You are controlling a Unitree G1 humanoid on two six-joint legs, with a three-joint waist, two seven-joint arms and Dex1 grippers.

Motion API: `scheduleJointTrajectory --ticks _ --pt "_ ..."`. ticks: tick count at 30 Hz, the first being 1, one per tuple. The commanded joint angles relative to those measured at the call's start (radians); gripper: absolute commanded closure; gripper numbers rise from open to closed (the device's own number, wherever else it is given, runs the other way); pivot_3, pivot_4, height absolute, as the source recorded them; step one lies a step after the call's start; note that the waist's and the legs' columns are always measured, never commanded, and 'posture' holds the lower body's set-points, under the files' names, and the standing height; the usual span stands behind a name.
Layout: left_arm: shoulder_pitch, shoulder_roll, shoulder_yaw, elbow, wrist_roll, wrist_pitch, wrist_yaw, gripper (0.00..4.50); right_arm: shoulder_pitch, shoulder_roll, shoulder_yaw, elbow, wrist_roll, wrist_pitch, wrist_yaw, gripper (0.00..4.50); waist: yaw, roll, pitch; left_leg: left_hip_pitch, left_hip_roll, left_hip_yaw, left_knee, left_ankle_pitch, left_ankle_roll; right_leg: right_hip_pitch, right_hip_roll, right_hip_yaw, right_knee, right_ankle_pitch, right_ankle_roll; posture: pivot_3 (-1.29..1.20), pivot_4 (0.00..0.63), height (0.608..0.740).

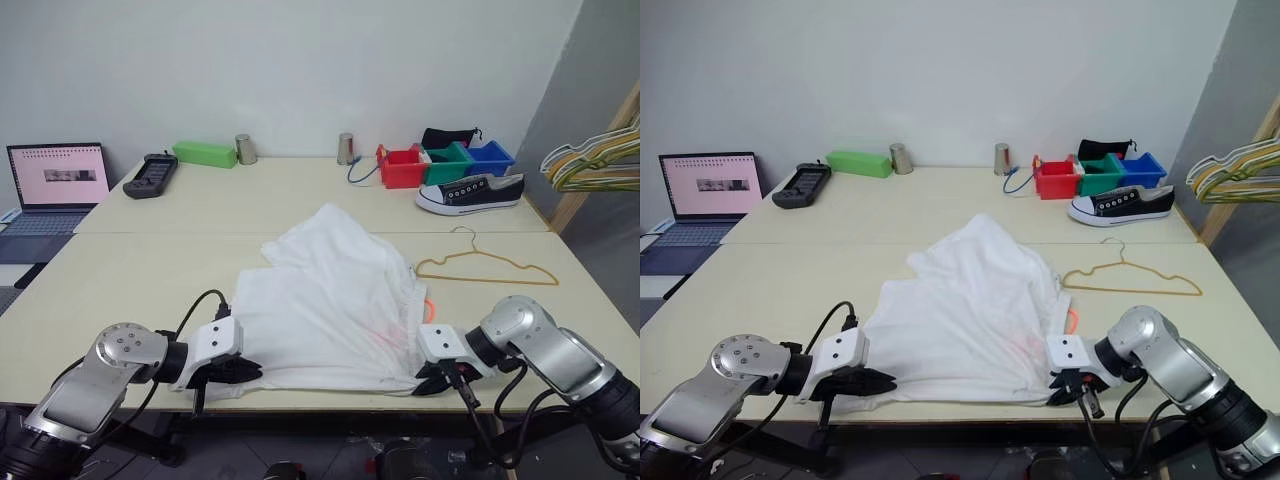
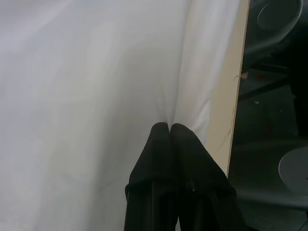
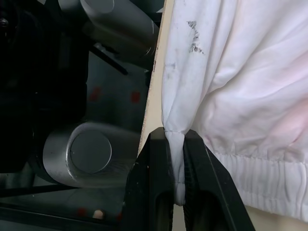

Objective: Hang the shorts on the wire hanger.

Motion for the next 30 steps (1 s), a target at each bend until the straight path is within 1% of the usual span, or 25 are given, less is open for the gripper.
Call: scheduleJointTrajectory --ticks 1,3,4,5,7,8,9,10,11,14,15,16,20,23,26,30 --pt "-0.016 0.032 0.017 0.01 0.012 -0.008 -0.01 4.5 -0.023 0.005 -0.007 -0.012 0.016 0.024 -0.003 3.56 0.0 0.0 0.0 0.0 0.0 0.0 0.0 0.0 0.0 0.0 0.0 0.0 0.0 0.0 0.0 -0.18 0.013 0.74" --pt "-0.014 0.036 0.02 0.011 0.01 -0.008 -0.012 4.5 -0.028 -0.002 -0.01 -0.019 0.021 0.026 0.002 3.02 0.0 0.0 0.0 0.0 0.0 0.0 0.0 0.0 0.0 0.0 0.0 0.0 0.0 0.0 0.0 -0.18 0.013 0.74" --pt "-0.014 0.036 0.021 0.011 0.01 -0.009 -0.011 4.5 -0.03 -0.008 -0.012 -0.025 0.025 0.027 0.007 2.83 0.0 0.0 0.0 0.0 0.0 0.0 0.0 0.0 0.0 0.0 0.0 0.0 0.0 0.0 0.0 -0.18 0.012 0.74" --pt "-0.016 0.035 0.022 0.012 0.009 -0.01 -0.01 4.5 -0.031 -0.014 -0.017 -0.035 0.033 0.034 0.012 2.5 0.0 0.0 0.0 0.0 0.0 0.0 0.0 0.0 0.0 0.0 0.0 0.0 0.0 0.0 0.0 -0.18 0.011 0.74" --pt "-0.02 0.035 0.024 0.009 0.007 -0.007 -0.012 4.5 -0.035 -0.028 -0.026 -0.057 0.048 0.039 0.026 2.11 0.0 0.0 0.0 0.0 0.0 0.0 0.0 0.0 0.0 0.0 0.0 0.0 0.0 0.0 0.0 -0.18 0.01 0.74" --pt "-0.023 0.035 0.024 0.008 0.006 -0.006 -0.012 4.5 -0.038 -0.033 -0.029 -0.066 0.054 0.043 0.029 1.76 0.0 0.001 0.0 0.0 0.0 0.0 0.0 0.0 -0.001 -0.001 0.0 0.0 0.0 0.0 0.0 -0.19 0.01 0.74" --pt "-0.026 0.036 0.024 0.005 0.005 -0.003 -0.013 4.5 -0.048 -0.043 -0.036 -0.08 0.066 0.047 0.042 1.62 0.0 0.0 0.0 -0.001 0.0 0.0 0.0 -0.001 -0.001 -0.001 0.0 0.0 0.0 0.0 0.0 -0.19 0.009 0.74" --pt "-0.029 0.036 0.025 0.002 0.004 -0.001 -0.014 4.5 -0.054 -0.051 -0.04 -0.09 0.076 0.05 0.051 1.33 -0.001 0.001 0.0 -0.001 0.0 0.0 0.0 -0.001 -0.002 -0.001 0.0 0.0 0.0 0.0 0.0 -0.19 0.009 0.74" --pt "-0.03 0.036 0.026 -0.002 0.001 0.001 -0.015 4.5 -0.061 -0.059 -0.045 -0.1 0.086 0.056 0.057 1.17 -0.001 0.001 0.001 -0.001 0.0 0.0 0.0 -0.001 -0.002 -0.001 0.0 0.0 0.0 0.0 0.0 -0.19 0.009 0.74" --pt "-0.037 0.052 0.046 -0.038 -0.032 0.03 -0.036 4.5 -0.088 -0.084 -0.065 -0.138 0.127 0.084 0.08 0.41 -0.002 0.001 0.0 -0.001 0.0 0.0 0.0 -0.001 -0.002 -0.001 0.0 0.0 0.0 0.0 0.0 -0.19 0.001 0.74" --pt "-0.042 0.061 0.055 -0.054 -0.047 0.046 -0.045 4.5 -0.097 -0.092 -0.071 -0.148 0.14 0.092 0.085 0.06 -0.002 0.001 0.0 -0.001 0.0 0.0 0.0 -0.001 -0.002 -0.001 0.0 0.0 0.0 0.0 0.0 -0.19 0.0 0.74" --pt "-0.045 0.068 0.061 -0.064 -0.057 0.057 -0.049 4.5 -0.103 -0.097 -0.074 -0.154 0.149 0.098 0.087 0.01 -0.002 0.001 0.0 -0.002 0.0 0.0 0.0 -0.001 -0.002 -0.002 0.0 0.0 0.0 0.0 0.0 -0.19 0.0 0.74" --pt "-0.101 0.126 0.144 -0.173 -0.223 0.204 -0.115 4.5 -0.167 -0.098 -0.119 -0.171 0.219 0.18 0.068 0.01 -0.005 0.001 0.001 -0.002 0.0 0.0 0.0 -0.002 -0.004 -0.002 0.0 -0.001 0.0 0.0 0.0 -0.19 0.0 0.74" --pt "-0.153 0.149 0.17 -0.2 -0.303 0.282 -0.137 4.5 -0.195 -0.096 -0.134 -0.143 0.235 0.208 0.045 0.01 -0.006 0.001 0.001 -0.002 0.0 0.0 0.0 -0.003 -0.005 -0.002 0.0 -0.001 -0.001 0.0 0.0 -0.19 0.0 0.74" --pt "-0.192 0.155 0.171 -0.185 -0.325 0.308 -0.141 4.5 -0.212 -0.092 -0.145 -0.103 0.231 0.211 0.022 0.01 -0.008 0.001 0.001 -0.002 0.0 0.001 0.0 -0.003 -0.005 -0.002 -0.001 -0.001 -0.001 0.0 0.0 -0.2 0.0 0.74" --pt "-0.209 0.153 0.148 -0.137 -0.288 0.279 -0.14 4.5 -0.232 -0.08 -0.151 -0.042 0.212 0.202 -0.012 0.01 -0.02 0.001 0.001 -0.002 0.0 0.002 0.0 -0.001 -0.001 -0.002 0.0 -0.001 -0.001 0.0 0.0 -0.21 0.0 0.74"
